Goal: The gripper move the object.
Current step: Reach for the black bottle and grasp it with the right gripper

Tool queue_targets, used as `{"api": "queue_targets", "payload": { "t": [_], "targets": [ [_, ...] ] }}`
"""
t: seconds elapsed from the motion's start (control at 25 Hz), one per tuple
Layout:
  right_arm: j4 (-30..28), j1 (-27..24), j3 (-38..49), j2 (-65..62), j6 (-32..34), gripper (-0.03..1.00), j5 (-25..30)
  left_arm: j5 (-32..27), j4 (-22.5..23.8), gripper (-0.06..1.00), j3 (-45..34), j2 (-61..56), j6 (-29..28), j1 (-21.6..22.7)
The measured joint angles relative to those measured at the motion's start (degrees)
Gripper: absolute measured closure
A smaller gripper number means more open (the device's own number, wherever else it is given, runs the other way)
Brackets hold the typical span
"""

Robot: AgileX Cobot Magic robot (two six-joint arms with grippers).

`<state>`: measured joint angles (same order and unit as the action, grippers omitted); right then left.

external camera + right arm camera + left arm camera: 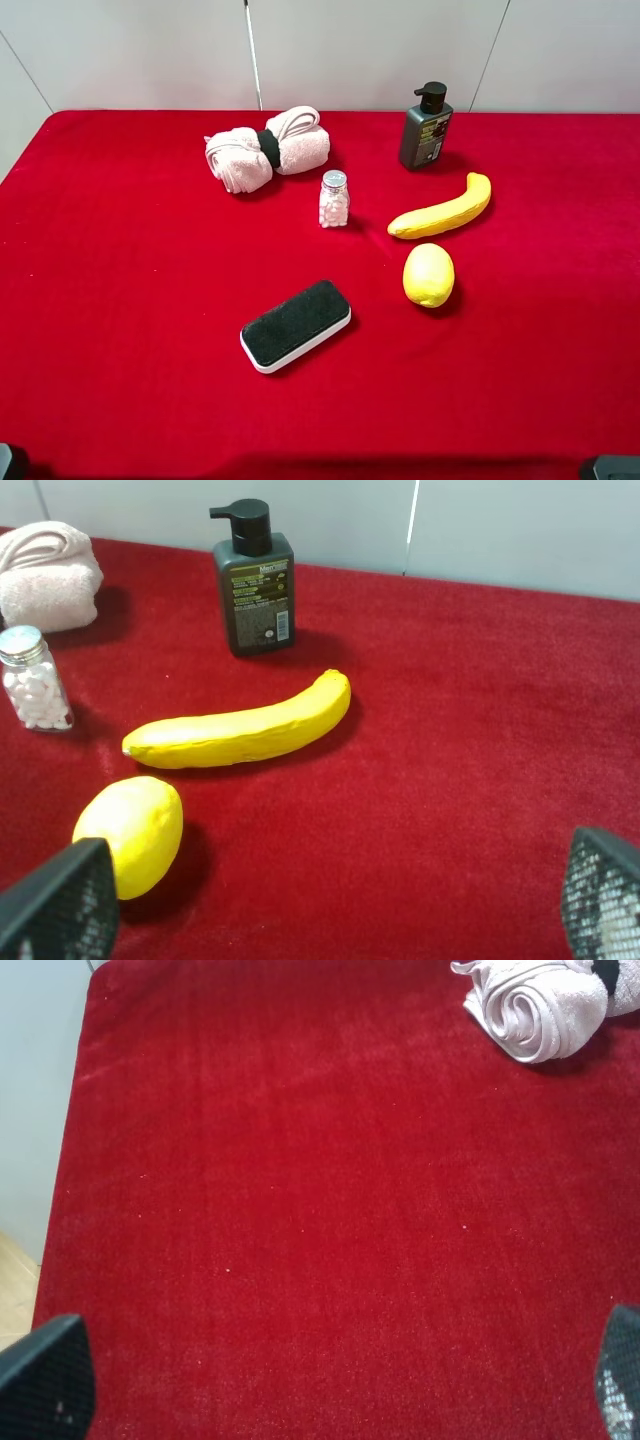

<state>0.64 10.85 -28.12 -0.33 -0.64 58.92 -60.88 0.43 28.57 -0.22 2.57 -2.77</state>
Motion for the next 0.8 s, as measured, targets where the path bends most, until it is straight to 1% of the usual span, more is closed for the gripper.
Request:
{"api": "queue_targets", "payload": {
  "t": [0.8],
  "targets": [
    [0.0,0.0,0.0,0.0,0.0,0.27,0.0,0.0,0.0,-0.05,0.0,0.0,0.06,0.0]
  ]
}}
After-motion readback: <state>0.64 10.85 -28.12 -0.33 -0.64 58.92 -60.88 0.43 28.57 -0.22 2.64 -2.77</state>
